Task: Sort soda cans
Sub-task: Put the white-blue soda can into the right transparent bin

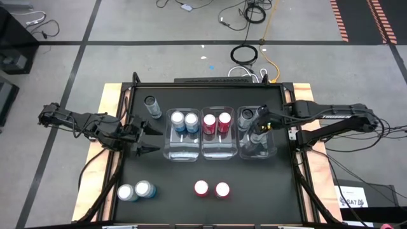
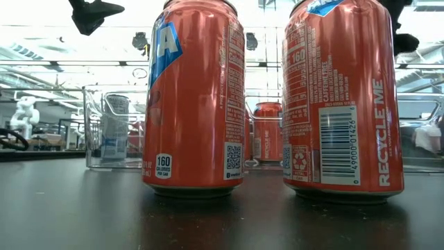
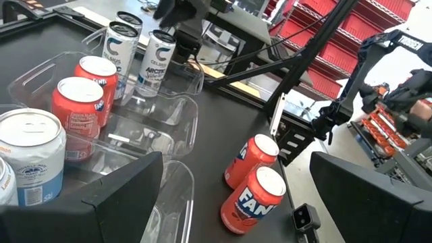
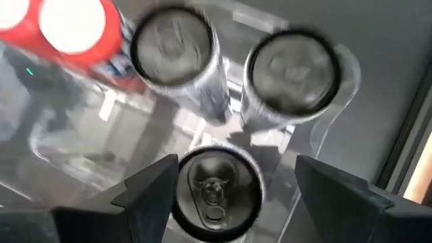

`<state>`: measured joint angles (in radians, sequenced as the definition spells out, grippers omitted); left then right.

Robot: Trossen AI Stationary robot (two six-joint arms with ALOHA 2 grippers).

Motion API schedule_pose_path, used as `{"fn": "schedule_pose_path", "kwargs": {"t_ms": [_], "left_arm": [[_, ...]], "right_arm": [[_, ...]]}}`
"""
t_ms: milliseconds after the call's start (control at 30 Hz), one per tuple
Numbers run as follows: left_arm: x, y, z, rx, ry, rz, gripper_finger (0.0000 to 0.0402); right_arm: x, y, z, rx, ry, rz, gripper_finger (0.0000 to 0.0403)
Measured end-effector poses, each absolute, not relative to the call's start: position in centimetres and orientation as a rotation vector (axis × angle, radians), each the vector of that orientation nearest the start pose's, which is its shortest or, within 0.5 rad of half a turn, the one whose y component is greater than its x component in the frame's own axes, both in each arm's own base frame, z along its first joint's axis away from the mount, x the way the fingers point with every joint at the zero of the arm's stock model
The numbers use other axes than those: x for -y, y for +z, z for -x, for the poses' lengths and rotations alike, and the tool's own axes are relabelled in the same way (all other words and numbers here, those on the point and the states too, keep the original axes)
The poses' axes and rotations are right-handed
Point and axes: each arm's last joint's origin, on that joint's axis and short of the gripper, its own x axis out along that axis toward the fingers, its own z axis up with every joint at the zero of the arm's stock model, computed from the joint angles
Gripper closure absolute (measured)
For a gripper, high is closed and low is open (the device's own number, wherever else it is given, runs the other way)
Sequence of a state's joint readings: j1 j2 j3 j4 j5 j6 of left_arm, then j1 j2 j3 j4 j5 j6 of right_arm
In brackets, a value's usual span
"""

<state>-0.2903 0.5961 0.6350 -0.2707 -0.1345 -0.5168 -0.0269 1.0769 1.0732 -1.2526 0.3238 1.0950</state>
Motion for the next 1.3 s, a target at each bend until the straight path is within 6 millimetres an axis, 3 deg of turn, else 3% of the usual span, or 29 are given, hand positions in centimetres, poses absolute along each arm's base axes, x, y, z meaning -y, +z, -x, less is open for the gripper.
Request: {"fn": "schedule_pose_path", "kwargs": {"t_ms": [300, 433, 800, 967, 1300], "left_arm": [[3.5, 29.9, -13.4, -0.253, -0.072, 0.463, 0.0017], [3.5, 30.0, -13.4, -0.246, -0.070, 0.464, 0.0017], [3.4, 31.0, -13.7, -0.122, -0.027, 0.430, 0.0017], [2.9, 31.1, -13.7, -0.078, 0.123, 0.426, 0.0017], [2.5, 31.1, -13.6, -0.046, 0.256, 0.410, 0.0004]], "right_arm": [[1.3, 37.1, -15.9, -0.719, -0.860, -0.799, 0.0112], [0.6, 38.4, -15.7, -0.683, -0.804, -0.811, 0.0112], [-2.2, 37.9, -16.5, -0.649, -0.810, -0.824, 0.0112], [-3.6, 37.2, -17.7, -0.666, -0.810, -0.836, 0.0112], [-6.5, 35.5, -19.8, -0.743, -0.796, -0.804, 0.0112]]}}
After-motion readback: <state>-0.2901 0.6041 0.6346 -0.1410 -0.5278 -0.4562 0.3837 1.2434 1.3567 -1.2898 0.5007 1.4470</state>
